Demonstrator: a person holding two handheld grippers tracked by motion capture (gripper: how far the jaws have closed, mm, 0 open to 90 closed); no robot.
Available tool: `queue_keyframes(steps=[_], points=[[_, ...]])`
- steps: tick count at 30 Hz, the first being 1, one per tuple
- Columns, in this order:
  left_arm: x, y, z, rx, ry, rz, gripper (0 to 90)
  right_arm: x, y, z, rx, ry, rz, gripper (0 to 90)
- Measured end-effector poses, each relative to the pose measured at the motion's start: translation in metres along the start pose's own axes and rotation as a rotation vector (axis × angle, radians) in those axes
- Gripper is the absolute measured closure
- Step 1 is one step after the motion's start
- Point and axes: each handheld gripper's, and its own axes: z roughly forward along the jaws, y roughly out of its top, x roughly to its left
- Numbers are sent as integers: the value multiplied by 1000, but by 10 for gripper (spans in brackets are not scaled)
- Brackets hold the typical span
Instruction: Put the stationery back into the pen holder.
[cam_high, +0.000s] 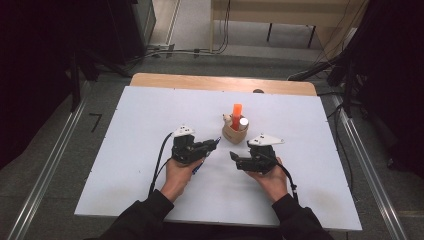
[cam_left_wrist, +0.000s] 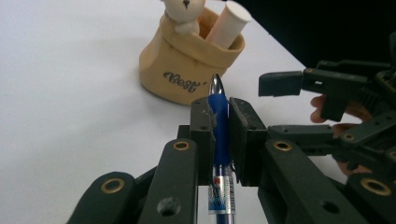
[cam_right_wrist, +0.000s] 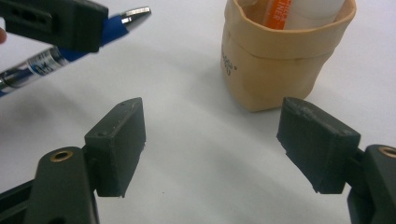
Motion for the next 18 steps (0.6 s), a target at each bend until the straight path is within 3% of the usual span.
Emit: queue_keyframes(steps=[11,18], points=[[-3,9,-8,-62,-30,-10,813,3,4,-5,-26,22,3,225],[-4,11,-6,-85,-40,-1,813,8,8,-9,-46,73,20,227]])
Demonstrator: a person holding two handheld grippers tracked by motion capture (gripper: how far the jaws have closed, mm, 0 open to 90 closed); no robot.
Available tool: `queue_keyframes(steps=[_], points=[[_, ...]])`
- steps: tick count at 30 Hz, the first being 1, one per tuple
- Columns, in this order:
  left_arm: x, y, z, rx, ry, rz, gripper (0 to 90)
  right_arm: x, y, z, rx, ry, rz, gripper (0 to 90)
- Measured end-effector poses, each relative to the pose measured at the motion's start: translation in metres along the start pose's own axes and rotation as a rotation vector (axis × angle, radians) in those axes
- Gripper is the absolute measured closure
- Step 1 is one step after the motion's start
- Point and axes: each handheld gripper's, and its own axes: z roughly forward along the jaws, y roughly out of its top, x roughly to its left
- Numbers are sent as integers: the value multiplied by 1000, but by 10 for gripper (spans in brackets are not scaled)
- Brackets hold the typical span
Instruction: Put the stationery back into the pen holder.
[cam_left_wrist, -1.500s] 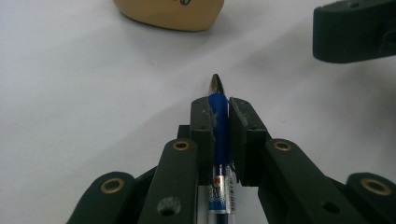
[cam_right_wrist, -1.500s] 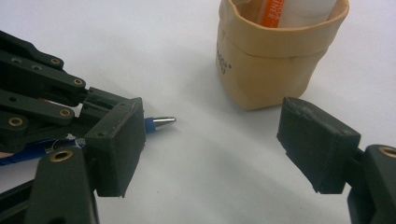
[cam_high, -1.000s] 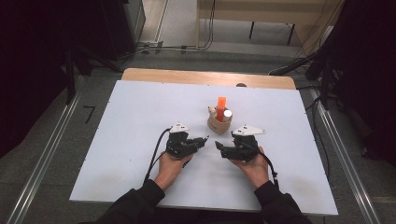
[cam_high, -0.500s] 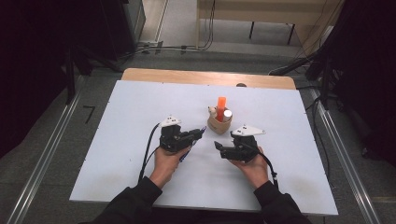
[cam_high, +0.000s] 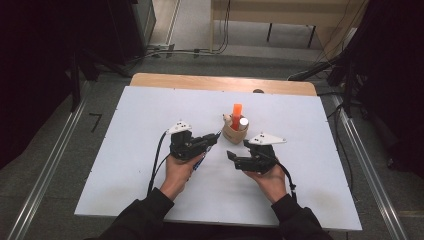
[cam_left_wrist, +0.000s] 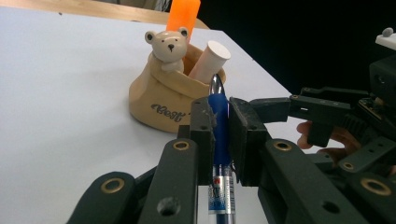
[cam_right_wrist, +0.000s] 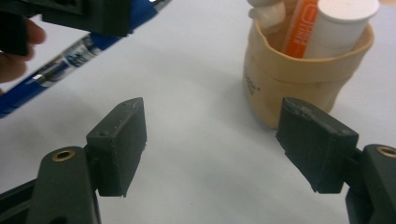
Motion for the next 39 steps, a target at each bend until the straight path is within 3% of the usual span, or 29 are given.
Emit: queue_keyframes(steps=[13,22,29,39], points=[[0,2,5,-38,-8,16,813,10,6,-1,-26,79,17,231],[-6,1,9,-51,-23,32,812,17,9,5,-27,170,71,249],[-11,-1,12,-54,-29,48,812,18,9,12,-20,254,153,273],[-16,-4,13,-55,-42,61,812,23,7,22,13,315,181,333]])
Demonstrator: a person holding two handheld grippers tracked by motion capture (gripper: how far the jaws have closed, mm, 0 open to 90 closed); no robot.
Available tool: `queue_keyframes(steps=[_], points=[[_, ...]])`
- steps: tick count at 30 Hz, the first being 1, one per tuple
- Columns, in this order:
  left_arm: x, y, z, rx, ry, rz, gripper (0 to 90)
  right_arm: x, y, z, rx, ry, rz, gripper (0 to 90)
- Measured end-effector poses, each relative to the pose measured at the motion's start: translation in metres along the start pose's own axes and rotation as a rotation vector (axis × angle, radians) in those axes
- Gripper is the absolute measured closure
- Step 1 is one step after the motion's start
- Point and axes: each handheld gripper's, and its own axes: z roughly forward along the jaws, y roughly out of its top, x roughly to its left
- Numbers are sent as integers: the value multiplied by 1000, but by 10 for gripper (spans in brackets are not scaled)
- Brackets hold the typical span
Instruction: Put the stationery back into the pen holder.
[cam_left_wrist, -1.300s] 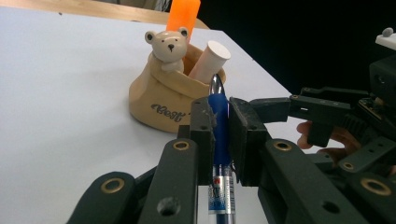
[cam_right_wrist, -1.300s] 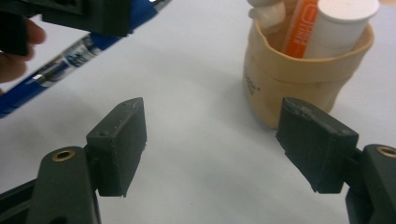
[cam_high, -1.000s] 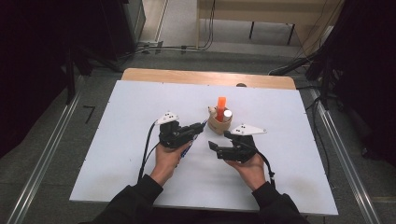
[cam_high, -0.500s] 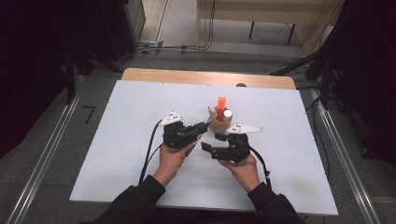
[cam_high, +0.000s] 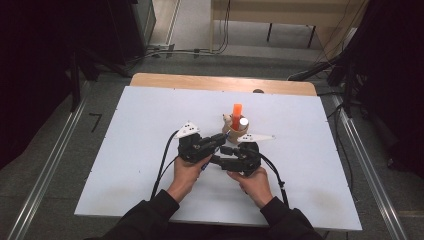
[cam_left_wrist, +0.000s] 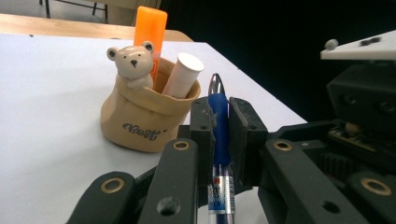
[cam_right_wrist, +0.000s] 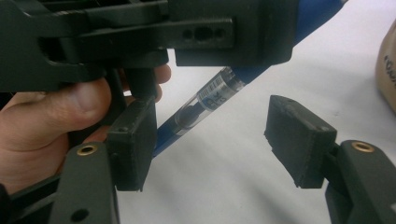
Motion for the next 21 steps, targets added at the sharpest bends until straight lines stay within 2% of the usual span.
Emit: queue_keyframes(steps=[5,7,10,15,21], points=[[-3,0,0,-5,-5,9,812,-2,0,2,9,40,21,383],[-5,-1,0,-6,-8,19,812,-4,0,3,15,60,33,430],[-6,-1,0,-13,-3,28,811,-3,0,2,17,69,24,527],[-5,0,-3,-25,13,34,809,-4,-1,2,26,63,20,674],[-5,0,-8,-39,11,30,803,-10,-2,1,39,52,49,748]])
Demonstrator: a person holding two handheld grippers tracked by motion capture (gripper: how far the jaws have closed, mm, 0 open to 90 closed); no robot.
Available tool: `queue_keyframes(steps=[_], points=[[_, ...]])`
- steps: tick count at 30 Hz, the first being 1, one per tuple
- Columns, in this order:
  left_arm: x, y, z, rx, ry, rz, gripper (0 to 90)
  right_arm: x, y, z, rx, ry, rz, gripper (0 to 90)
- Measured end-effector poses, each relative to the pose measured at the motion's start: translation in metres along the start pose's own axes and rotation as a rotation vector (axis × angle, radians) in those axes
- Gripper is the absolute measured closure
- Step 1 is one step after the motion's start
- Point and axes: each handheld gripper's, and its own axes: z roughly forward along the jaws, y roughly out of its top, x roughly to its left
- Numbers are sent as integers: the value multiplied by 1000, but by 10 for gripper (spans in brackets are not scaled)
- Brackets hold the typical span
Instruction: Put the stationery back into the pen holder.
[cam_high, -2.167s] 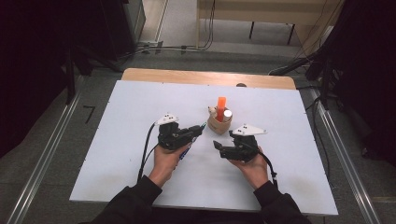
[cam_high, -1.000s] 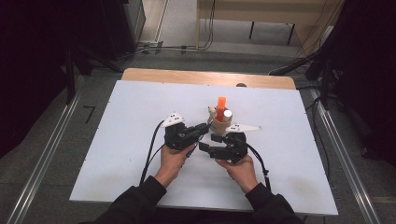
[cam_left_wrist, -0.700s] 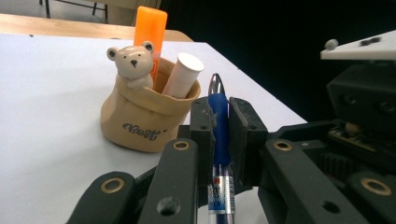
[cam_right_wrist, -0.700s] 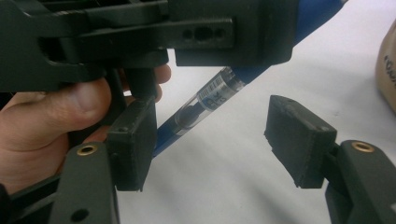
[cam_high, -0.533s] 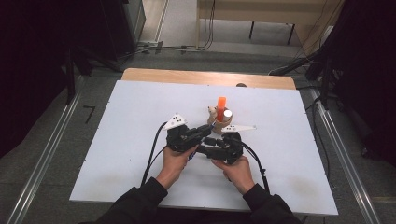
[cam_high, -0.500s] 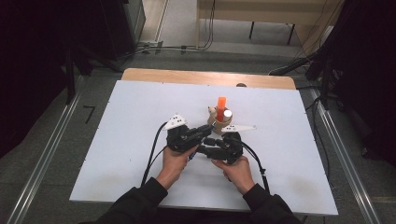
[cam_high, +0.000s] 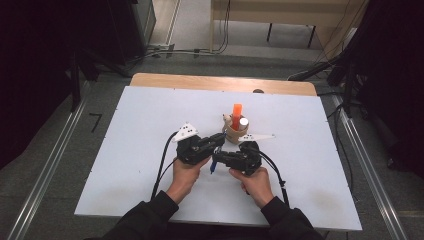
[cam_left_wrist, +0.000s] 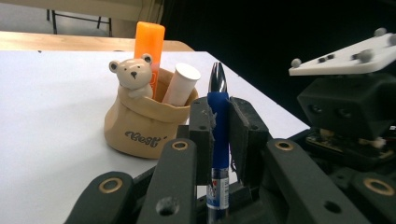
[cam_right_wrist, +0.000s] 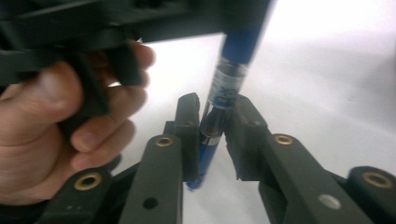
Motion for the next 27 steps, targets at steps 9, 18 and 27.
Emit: queue_keyframes(steps=[9,18,27], points=[[1,2,-6,1,-15,-7,729,-2,0,-3,-6,-8,-4,769],[3,3,-11,4,7,-16,567,-5,3,-9,-29,-23,-5,768],[3,3,-19,44,74,2,392,-7,5,-14,-53,-55,-19,768]])
